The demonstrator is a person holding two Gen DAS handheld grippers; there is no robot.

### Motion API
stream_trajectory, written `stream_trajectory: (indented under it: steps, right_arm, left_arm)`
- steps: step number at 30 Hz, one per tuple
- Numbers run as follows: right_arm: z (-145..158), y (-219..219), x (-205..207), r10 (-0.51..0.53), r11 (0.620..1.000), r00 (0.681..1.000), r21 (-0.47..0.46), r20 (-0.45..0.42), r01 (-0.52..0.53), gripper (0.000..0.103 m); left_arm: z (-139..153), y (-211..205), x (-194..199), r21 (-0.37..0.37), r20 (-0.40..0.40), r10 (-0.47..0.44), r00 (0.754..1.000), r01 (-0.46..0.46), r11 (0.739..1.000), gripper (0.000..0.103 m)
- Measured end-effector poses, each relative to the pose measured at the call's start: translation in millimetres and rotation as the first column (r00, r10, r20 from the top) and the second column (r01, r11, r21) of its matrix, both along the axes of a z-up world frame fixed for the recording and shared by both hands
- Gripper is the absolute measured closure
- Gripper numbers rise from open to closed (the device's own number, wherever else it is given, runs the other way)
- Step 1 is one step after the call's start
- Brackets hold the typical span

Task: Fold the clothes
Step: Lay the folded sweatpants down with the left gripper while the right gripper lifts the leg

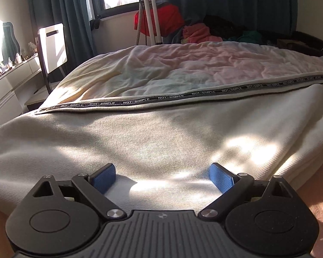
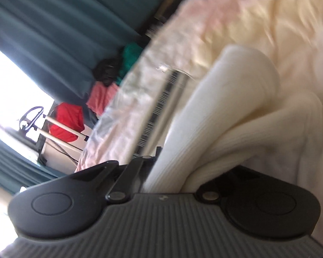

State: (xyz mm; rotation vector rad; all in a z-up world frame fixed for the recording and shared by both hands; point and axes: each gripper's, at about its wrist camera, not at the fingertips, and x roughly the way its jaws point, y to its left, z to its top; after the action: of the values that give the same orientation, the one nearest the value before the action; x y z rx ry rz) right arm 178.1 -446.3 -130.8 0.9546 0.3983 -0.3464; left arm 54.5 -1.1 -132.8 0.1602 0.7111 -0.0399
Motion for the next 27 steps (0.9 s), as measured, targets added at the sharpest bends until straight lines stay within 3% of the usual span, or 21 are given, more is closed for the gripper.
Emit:
stream_trajectory:
  steps: [4, 5, 7, 9, 11, 14, 17, 19, 21, 23, 24, 26, 27]
  right_arm:
    - [37, 31, -1, 0.040, 0.974, 0.999, -0.225, 0.037, -0.030, 0.094]
    - [47, 41, -1, 0.055, 0.956, 0.997, -0.291, 0.047, -0.039, 0.094]
    - [71, 74, -4, 0.133, 0.883, 0.987, -0.463, 0.084, -0.080, 0.094]
    - [89, 118, -13, 0.255, 0.764, 0.960, -0.632, 0.115, -0.127, 0.094]
    - [99, 164, -23, 0.381, 0.621, 0.918, -0.767, 0.112, -0.164, 0.094]
    - [88, 232, -40, 0.552, 0.395, 0.834, -0.885, 0.013, -0.247, 0.095]
    - [50, 290, -50, 0.665, 0.182, 0.725, -0.904, -0.177, -0.388, 0.095]
    - [18, 316, -51, 0.692, 0.059, 0.645, -0.865, -0.325, -0.498, 0.094]
    - [-15, 335, -53, 0.667, -0.082, 0.586, -0.828, -0.460, -0.555, 0.094]
    - [-31, 339, -57, 0.634, -0.144, 0.599, -0.836, -0.489, -0.529, 0.093]
    - [-29, 336, -56, 0.636, -0.135, 0.601, -0.837, -0.484, -0.531, 0.093]
    - [-18, 329, -53, 0.646, -0.078, 0.607, -0.831, -0.463, -0.551, 0.092]
    - [-15, 330, -54, 0.647, -0.073, 0.609, -0.832, -0.460, -0.551, 0.092]
  left_arm:
    - [7, 6, 1, -0.034, -0.011, 0.003, 1.000, -0.003, 0.999, 0.008]
    - [10, 8, 1, -0.043, -0.012, 0.007, 1.000, -0.007, 0.999, 0.008]
    - [16, 13, 0, -0.062, -0.007, 0.020, 1.000, -0.020, 0.998, 0.008]
    - [27, 22, -3, -0.097, 0.016, 0.053, 0.998, -0.052, 0.994, 0.008]
    - [39, 35, -8, -0.142, 0.047, 0.097, 0.994, -0.090, 0.986, 0.008]
    - [59, 59, -17, -0.226, 0.103, 0.176, 0.979, -0.149, 0.963, 0.008]
    - [77, 84, -27, -0.295, 0.152, 0.265, 0.952, -0.212, 0.931, 0.007]
    - [83, 98, -32, -0.323, 0.161, 0.312, 0.936, -0.249, 0.913, 0.007]
    - [85, 108, -33, -0.345, 0.145, 0.336, 0.931, -0.271, 0.899, 0.007]
    - [83, 112, -32, -0.369, 0.118, 0.343, 0.932, -0.279, 0.886, 0.007]
    - [82, 112, -32, -0.383, 0.107, 0.340, 0.934, -0.277, 0.882, 0.007]
    - [80, 110, -30, -0.406, 0.096, 0.322, 0.942, -0.259, 0.876, 0.007]
    - [79, 107, -29, -0.415, 0.098, 0.307, 0.946, -0.242, 0.877, 0.007]
